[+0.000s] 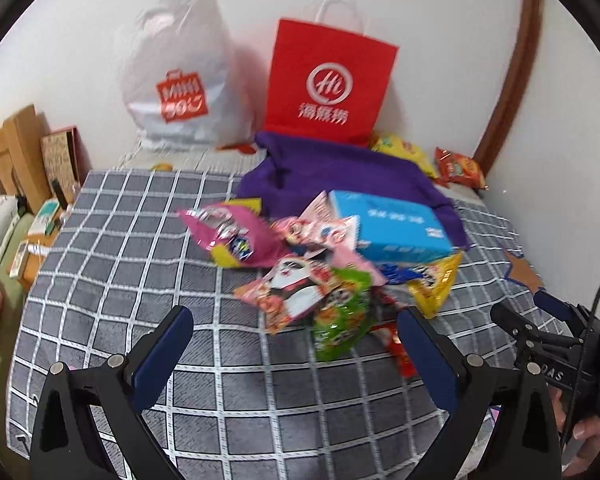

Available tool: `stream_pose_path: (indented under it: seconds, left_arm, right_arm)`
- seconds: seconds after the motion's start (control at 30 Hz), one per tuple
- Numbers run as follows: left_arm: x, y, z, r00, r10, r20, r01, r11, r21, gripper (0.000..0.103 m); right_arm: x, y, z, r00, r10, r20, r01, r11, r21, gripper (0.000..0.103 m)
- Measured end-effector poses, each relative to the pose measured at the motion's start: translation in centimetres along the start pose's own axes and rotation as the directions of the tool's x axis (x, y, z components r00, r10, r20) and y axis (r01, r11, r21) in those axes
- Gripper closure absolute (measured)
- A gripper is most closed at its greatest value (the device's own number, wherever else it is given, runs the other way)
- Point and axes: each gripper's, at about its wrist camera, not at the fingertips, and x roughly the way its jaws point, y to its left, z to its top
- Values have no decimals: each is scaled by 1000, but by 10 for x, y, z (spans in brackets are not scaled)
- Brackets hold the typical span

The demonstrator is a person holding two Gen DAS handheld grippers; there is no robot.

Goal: Organize snacks
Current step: 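Grasp the yellow chip packet with the right tool while the left grasps a panda-print packet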

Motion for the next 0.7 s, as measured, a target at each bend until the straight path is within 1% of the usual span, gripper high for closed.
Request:
stream_pose_path:
  seconds: [0.03, 0.1, 0.2, 0.3, 0.37, 0.6, 0.7]
  left_arm:
    - [5, 4, 0, 1000, 2, -10, -2, 1000, -5, 1]
    - [13, 11, 0, 1000, 15, -23, -16, 1000, -11, 1]
    - [24, 18, 0, 999, 22, -39, -23, 1000, -21, 2]
    - [33, 22, 0, 998, 26, -55, -28, 999, -23, 4]
    - [37, 26, 0, 998, 27, -65, -28, 999, -23, 5]
    - [50, 30, 5, 997, -6, -76, 3, 1000, -31, 5]
    - [57, 27, 5, 996, -19, -86, 17, 1000, -24, 5]
  right_arm:
    - [7, -1, 1, 1000, -2, -11, 2, 1000, -1, 11]
    - [22, -2, 3, 1000, 4, -29, -3, 1000, 3, 11]
    - [44, -2, 7, 998, 34, -44, -33, 999, 30, 12]
    - [61, 4, 11, 999, -9, -41, 11, 999, 30, 14]
    - [70, 8, 12, 999, -9, -40, 11, 999, 32, 14]
    - [98, 10, 18, 998, 35, -56, -31, 997, 67, 15]
    - [113, 11, 21, 996, 35, -82, -29, 997, 69, 15]
